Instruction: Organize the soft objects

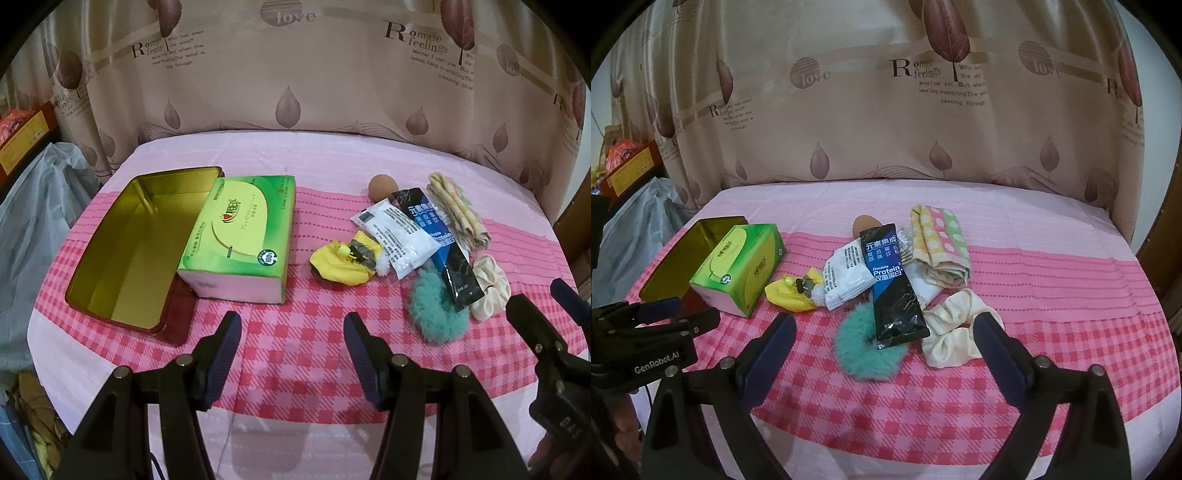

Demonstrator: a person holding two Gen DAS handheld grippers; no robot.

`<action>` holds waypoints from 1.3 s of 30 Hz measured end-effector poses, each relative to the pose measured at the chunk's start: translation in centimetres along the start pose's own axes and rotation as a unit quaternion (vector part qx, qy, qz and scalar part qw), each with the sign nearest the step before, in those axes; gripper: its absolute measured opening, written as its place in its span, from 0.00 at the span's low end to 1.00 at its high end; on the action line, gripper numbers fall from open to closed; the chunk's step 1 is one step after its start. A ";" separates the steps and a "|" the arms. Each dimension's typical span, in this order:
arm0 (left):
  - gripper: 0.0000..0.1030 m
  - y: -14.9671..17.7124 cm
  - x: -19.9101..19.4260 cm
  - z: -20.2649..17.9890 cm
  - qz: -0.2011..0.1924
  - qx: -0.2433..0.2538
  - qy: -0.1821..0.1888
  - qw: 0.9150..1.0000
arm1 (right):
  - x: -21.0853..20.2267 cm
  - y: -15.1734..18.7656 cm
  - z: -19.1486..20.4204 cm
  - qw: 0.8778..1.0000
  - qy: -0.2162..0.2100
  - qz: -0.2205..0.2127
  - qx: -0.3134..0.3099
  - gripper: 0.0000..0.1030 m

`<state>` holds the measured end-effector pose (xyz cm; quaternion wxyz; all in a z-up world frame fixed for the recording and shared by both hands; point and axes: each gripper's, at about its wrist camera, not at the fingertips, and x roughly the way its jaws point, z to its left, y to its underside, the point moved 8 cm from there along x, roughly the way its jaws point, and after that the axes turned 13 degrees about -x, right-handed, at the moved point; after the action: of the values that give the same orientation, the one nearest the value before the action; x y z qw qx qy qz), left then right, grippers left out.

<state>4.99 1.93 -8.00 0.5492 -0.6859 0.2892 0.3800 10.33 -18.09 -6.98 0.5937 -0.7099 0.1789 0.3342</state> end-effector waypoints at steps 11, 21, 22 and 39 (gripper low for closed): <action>0.57 0.1 0.0 0.2 0.001 -0.003 -0.006 1.000 | 0.2 0.4 0.3 1.000 -0.007 0.003 -0.002 0.82; 0.57 0.3 0.1 0.3 0.004 -0.004 -0.005 1.000 | 0.4 0.4 0.5 1.000 -0.015 0.005 -0.001 0.79; 0.57 0.3 0.1 0.3 0.004 -0.004 -0.006 1.000 | 0.4 0.5 0.4 1.000 -0.014 0.006 -0.001 0.79; 0.57 0.3 0.1 0.4 0.004 -0.004 -0.006 1.000 | 0.5 0.6 0.4 1.000 -0.014 0.007 -0.002 0.75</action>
<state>4.70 2.23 -8.29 0.5461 -0.6848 0.2874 0.3876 10.15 -17.76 -7.78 0.5922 -0.7052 0.1751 0.3483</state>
